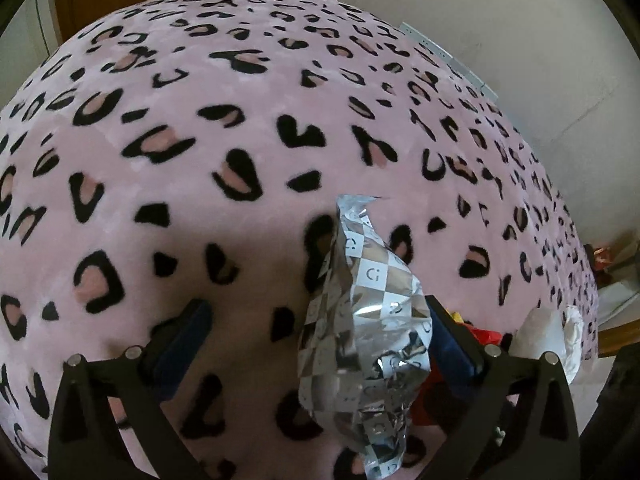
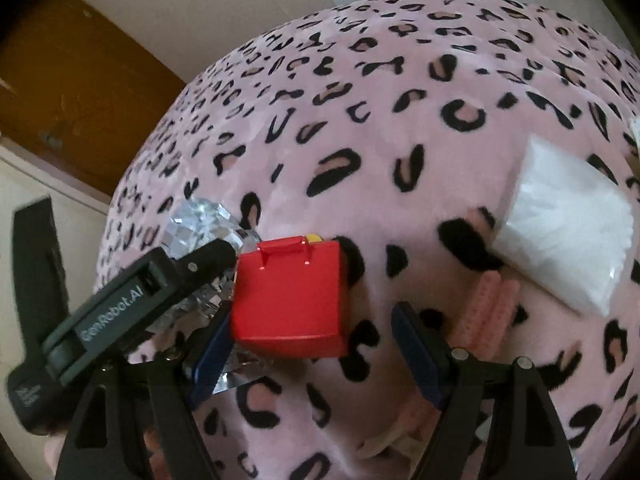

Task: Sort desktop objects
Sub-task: 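Grasp silver foil packet with left gripper while right gripper grasps red box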

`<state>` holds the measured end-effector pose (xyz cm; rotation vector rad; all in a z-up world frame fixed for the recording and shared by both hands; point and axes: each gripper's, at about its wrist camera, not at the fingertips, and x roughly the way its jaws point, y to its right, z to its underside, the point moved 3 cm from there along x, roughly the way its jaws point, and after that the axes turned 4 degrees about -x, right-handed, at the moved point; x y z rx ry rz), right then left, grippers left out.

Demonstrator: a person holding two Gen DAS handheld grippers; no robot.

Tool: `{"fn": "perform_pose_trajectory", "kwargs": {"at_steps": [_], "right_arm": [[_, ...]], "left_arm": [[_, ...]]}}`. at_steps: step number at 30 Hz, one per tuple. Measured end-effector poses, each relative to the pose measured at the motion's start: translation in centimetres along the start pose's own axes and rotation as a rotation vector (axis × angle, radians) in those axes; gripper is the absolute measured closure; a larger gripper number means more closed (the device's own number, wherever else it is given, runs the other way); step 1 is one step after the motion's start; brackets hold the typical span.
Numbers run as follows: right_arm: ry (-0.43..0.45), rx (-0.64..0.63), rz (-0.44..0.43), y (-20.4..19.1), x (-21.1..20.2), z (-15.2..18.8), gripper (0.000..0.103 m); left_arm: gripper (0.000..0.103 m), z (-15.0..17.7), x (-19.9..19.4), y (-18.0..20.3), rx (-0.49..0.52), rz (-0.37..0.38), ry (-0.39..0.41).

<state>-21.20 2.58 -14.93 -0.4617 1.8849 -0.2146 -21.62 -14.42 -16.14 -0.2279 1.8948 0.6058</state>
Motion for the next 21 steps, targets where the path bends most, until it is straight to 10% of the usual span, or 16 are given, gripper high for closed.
{"fn": "perform_pose_trajectory", "kwargs": {"at_steps": [8,12,21], "right_arm": [[0.053,-0.047,0.015,-0.2,-0.2,0.0,0.05],[0.083,-0.043,0.005,-0.1,-0.8,0.3,0.05],[0.114,-0.005,-0.017,0.8,-2.5,1.2,0.05]], "left_arm": [[0.006,0.2,0.8,0.7,0.036,-0.025,0.003],[0.051,0.5,-0.1,1.2,0.047,0.052,0.019],[0.051,1.4,-1.9,0.7,0.081,0.089,0.052]]}}
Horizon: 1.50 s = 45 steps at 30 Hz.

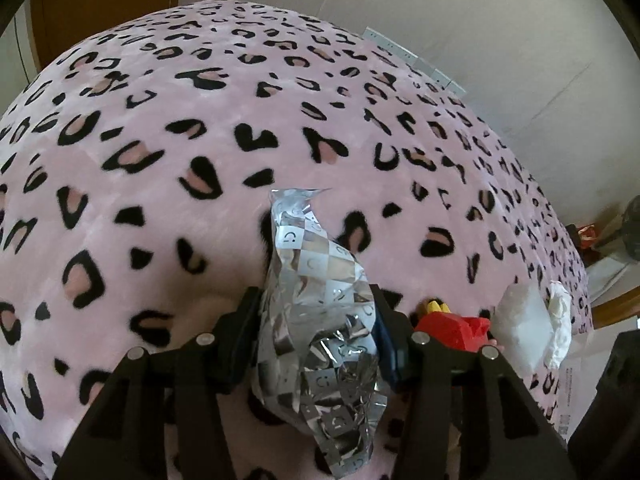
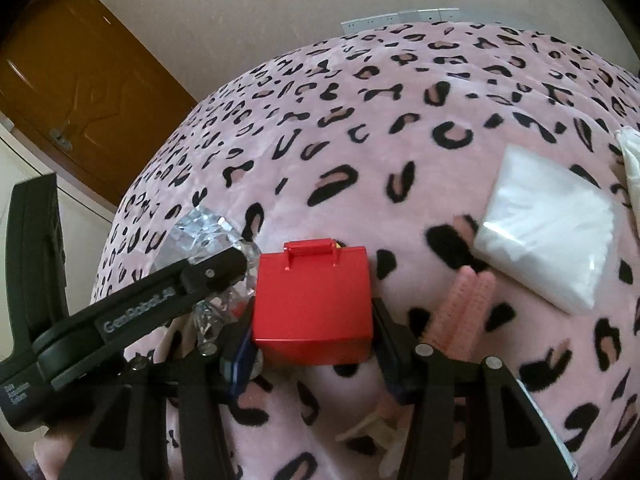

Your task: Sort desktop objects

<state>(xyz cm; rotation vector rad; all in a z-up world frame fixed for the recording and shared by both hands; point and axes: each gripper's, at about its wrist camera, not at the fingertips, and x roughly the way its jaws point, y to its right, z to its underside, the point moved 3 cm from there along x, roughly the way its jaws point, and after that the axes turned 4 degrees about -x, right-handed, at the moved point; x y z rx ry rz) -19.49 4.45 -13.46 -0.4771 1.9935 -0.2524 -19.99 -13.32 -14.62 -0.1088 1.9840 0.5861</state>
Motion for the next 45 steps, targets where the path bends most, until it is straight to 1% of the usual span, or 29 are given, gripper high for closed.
{"fn": "perform_pose_trajectory", "kwargs": {"at_steps": [2,6,12,16,23,27,31,38,45], "right_arm": [[0.005,-0.006,0.001,0.1,-0.5,0.2,0.05],[0.018,-0.013,-0.003,-0.3,-1.0,0.7,0.05],[0.037,-0.025,-0.017,-1.2,-2.7,1.6,0.05],[0.045,-0.041,-0.014,-2.0,-3.9,2.5,0.05],[0.051,-0.063,0.017,-2.7,-6.0,4.7,0.05],[0.035,-0.052,0.021,-2.2,-7.1,6.1,0.05],[0.043,-0.036,0.034,-1.5,-9.0,7.1,0.05],[0.075,-0.009,0.066,0.1,-12.6,8.0,0.05],[0.127,0.015,0.097,1.7,-16.8,8.6,0.05]], "left_arm": [[0.051,0.4,-0.7,-0.2,0.013,0.001,0.009],[0.051,1.3,-2.2,-0.9,0.035,-0.029,0.032],[0.051,3.0,-5.4,-2.4,0.074,-0.098,0.063],[0.051,4.2,-7.2,-2.7,0.105,-0.139,0.076],[0.051,6.5,-9.4,-2.1,0.145,-0.154,0.074],[0.051,7.6,-10.7,-1.1,0.174,-0.152,0.075],[0.051,8.7,-12.3,0.8,0.214,-0.146,0.084],[0.051,10.2,-14.6,3.8,0.267,-0.128,0.094],[0.051,11.8,-16.8,7.3,0.336,-0.108,0.116]]}}
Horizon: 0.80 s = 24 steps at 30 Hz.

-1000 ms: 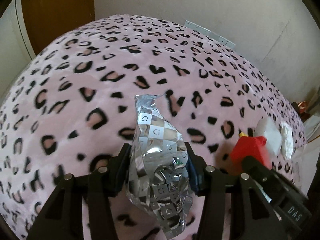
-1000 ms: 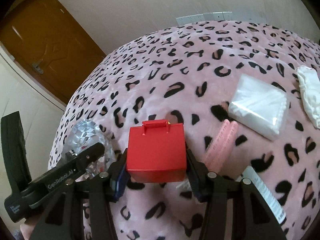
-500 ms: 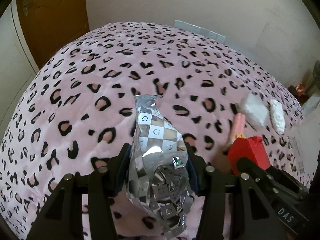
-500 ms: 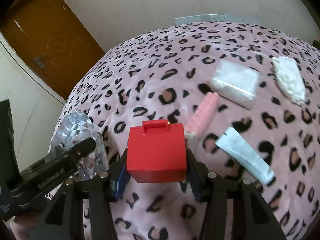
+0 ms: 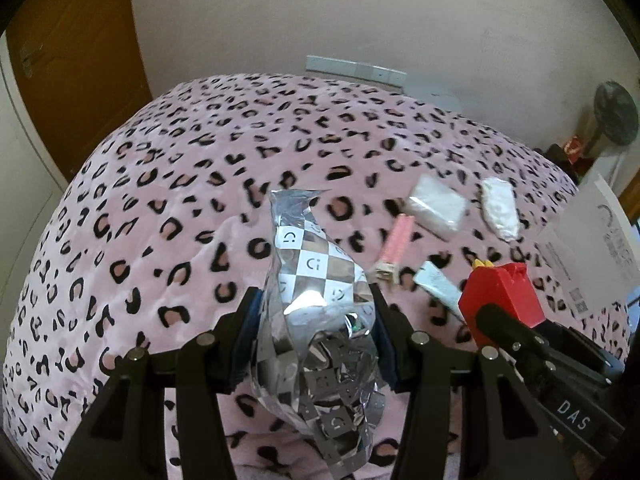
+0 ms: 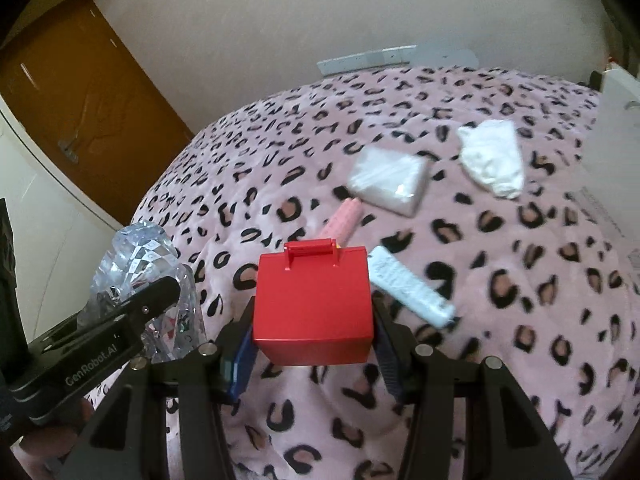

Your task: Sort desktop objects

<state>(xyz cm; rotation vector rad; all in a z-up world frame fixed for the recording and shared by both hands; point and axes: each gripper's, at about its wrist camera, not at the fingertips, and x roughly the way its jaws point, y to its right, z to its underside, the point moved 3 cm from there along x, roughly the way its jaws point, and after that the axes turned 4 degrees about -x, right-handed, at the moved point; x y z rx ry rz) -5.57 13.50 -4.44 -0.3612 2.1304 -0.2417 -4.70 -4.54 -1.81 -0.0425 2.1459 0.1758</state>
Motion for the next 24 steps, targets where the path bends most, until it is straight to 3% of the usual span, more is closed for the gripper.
{"fn": "perform_pose_trajectory", "kwargs": {"at_steps": [24], "right_arm": [[0.116,0.102,0.127,8.0,-9.1,1.6,0.05]], "left_arm": [[0.051,0.7,-4.2,12.8,0.204,0.111,0.05]]}}
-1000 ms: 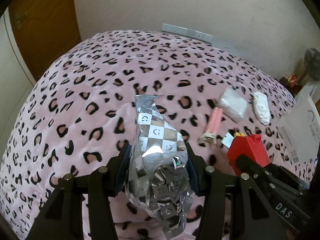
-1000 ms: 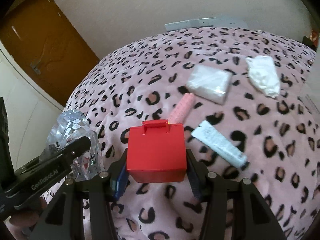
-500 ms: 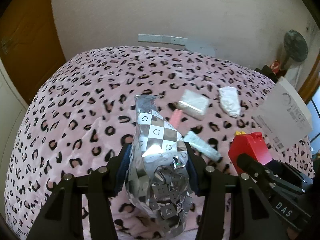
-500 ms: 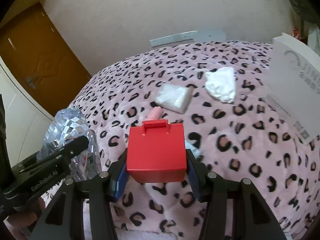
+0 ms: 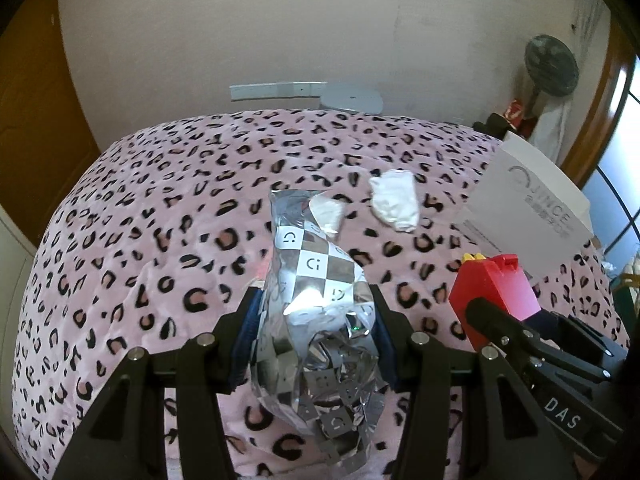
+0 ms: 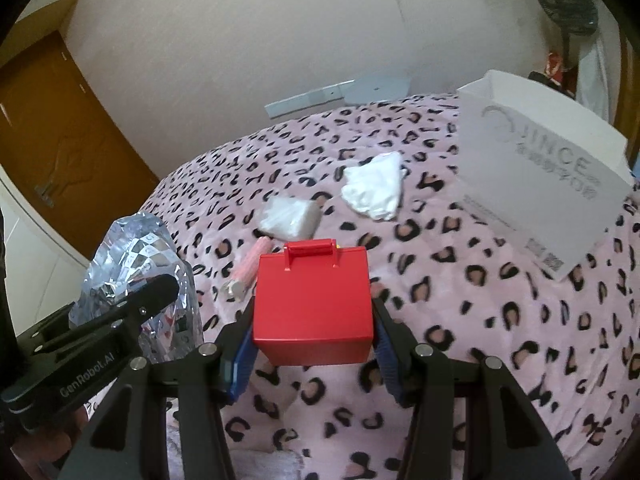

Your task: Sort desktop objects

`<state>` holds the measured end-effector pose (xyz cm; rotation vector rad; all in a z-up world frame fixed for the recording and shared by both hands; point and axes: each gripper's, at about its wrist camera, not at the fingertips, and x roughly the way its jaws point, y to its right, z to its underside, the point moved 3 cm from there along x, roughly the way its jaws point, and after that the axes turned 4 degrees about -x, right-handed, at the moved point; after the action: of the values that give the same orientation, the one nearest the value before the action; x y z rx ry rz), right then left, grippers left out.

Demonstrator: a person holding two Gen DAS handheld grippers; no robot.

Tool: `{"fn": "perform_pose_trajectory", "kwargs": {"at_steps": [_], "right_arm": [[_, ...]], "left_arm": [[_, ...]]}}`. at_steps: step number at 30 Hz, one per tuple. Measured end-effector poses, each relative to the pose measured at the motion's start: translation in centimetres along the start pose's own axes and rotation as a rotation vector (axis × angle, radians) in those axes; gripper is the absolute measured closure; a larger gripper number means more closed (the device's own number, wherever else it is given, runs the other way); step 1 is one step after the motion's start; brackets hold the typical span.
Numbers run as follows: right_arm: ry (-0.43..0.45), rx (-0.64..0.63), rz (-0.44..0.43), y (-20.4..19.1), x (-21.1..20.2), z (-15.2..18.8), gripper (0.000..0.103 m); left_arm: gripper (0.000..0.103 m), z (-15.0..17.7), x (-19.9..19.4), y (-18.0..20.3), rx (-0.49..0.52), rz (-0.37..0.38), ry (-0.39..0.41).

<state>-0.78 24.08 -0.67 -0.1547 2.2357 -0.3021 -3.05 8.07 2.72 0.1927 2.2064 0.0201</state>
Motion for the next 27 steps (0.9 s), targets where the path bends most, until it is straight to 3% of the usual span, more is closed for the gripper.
{"fn": "perform_pose_trajectory", "kwargs": {"at_steps": [27], "right_arm": [[0.064,0.088,0.121,8.0,-5.1,-0.1,0.05]], "left_arm": [[0.051,-0.5,0.4,9.6,0.134,0.105,-0.008]]}}
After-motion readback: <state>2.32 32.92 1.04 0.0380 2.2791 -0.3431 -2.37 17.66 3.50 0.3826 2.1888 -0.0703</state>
